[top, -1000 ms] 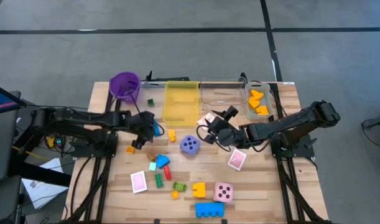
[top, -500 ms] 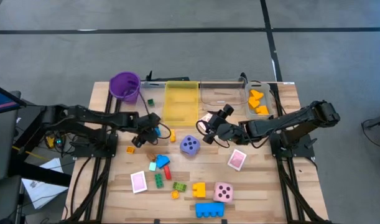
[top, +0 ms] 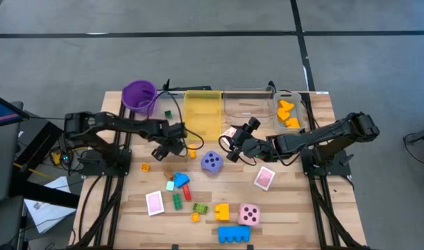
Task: Pick & Place Toys
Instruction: Put the small blue game piece into the white bin
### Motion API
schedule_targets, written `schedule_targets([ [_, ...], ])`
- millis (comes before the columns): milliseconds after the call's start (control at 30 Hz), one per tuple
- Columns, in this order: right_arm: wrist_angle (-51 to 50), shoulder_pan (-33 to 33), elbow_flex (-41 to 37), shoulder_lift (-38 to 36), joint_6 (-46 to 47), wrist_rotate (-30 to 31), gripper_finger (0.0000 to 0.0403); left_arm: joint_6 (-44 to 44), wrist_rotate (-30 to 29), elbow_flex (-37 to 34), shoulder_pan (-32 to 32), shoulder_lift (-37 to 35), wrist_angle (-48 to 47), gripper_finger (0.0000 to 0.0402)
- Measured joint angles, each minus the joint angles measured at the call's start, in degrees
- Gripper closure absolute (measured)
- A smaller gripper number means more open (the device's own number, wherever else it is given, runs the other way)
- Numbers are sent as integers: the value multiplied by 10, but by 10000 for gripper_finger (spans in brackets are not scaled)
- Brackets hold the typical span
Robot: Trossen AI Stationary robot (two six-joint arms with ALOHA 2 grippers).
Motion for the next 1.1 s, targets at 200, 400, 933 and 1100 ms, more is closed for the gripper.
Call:
schedule_targets([
  [200,-1,0,0,0,0,-25,186,27,5,6,12,20,-16,101],
  [400,3,0,0,0,0,-25,186,33,28,6,23,28,-18,101],
  [933,3,0,0,0,0,-25,186,-5,59,6,37,30,-70,127],
  [1100,3,0,0,0,0,-25,186,-43,76,6,34,29,-70,154],
])
